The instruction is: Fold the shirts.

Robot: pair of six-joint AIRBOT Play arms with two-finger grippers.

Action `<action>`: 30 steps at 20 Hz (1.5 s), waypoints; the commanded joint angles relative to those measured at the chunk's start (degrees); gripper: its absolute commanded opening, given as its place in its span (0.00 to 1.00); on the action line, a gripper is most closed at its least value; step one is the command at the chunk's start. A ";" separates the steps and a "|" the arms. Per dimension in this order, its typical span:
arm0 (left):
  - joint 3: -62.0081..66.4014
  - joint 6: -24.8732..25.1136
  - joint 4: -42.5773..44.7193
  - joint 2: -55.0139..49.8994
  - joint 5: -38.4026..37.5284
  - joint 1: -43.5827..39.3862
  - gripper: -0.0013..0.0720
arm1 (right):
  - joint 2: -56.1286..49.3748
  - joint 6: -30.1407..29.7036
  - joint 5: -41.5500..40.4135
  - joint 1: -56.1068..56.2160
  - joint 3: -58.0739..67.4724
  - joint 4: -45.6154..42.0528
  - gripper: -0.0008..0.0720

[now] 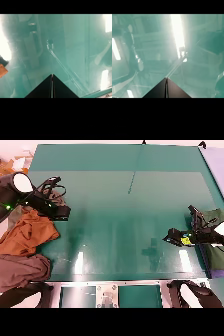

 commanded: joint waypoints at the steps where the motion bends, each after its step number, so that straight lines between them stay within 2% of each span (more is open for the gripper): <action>1: -0.02 0.00 -0.20 0.04 3.41 -0.02 0.05 | 0.04 0.02 0.00 0.04 -0.02 0.00 0.03; 6: 0.02 0.00 0.46 0.04 11.80 -0.02 0.05 | 0.04 0.02 -2.43 0.04 -0.02 0.02 0.03; 8: 0.61 0.02 6.56 0.04 16.46 0.26 0.06 | 0.04 0.02 -2.47 0.04 -0.02 0.04 0.03; 9: 1.66 0.02 11.96 -0.09 18.14 1.03 0.24 | 0.04 0.02 -2.84 0.04 -0.02 0.15 0.03; 10: 2.80 -0.48 16.92 -0.22 20.63 2.38 0.78 | 0.04 0.02 -3.08 0.04 -0.02 0.44 0.03; 11: 3.91 -1.97 20.65 -0.46 23.93 4.81 1.00 | 0.04 0.02 -3.26 0.07 -0.02 0.61 0.04; 12: 5.07 -1.92 22.53 -0.96 26.73 8.20 1.00 | 0.04 0.02 -3.26 0.07 -0.02 0.59 0.15; 13: 6.10 -1.90 22.97 -1.92 28.63 11.80 1.00 | 0.04 0.02 -3.28 0.07 -0.02 0.59 0.33; 14: 6.88 -1.86 22.95 -3.45 29.86 15.54 1.00 | 0.04 0.00 -3.28 0.07 -0.02 0.59 0.44; 16: 7.65 0.15 22.53 -7.91 31.06 22.21 1.00 | 0.04 0.00 -3.28 0.07 -0.02 0.59 0.53; 17: 7.65 1.97 21.51 -10.84 31.47 24.44 1.00 | 0.04 0.02 -3.37 0.07 -0.02 0.59 0.54; 19: 7.65 5.64 17.92 -16.94 34.21 26.49 1.00 | 0.04 0.02 -3.87 0.09 -0.02 0.59 0.61; 23: 7.65 10.47 13.86 -26.14 44.22 26.36 1.00 | 0.04 0.00 -3.87 0.09 -0.02 0.59 0.63; 27: 7.65 13.66 13.70 -30.40 46.12 26.36 1.00 | 0.04 0.02 -3.89 0.09 -0.02 0.59 0.63; 28: 7.65 13.60 13.70 -30.73 45.24 26.34 0.75 | 0.04 0.02 -3.89 0.09 -0.02 0.59 0.63; 29: 7.67 13.62 13.70 -30.71 44.35 26.36 0.31 | 0.04 0.02 -3.89 0.09 -0.02 0.59 0.63; 30: 8.66 13.75 13.68 -30.71 42.07 26.34 0.06 | 0.04 0.02 -3.89 0.09 -0.02 0.61 0.63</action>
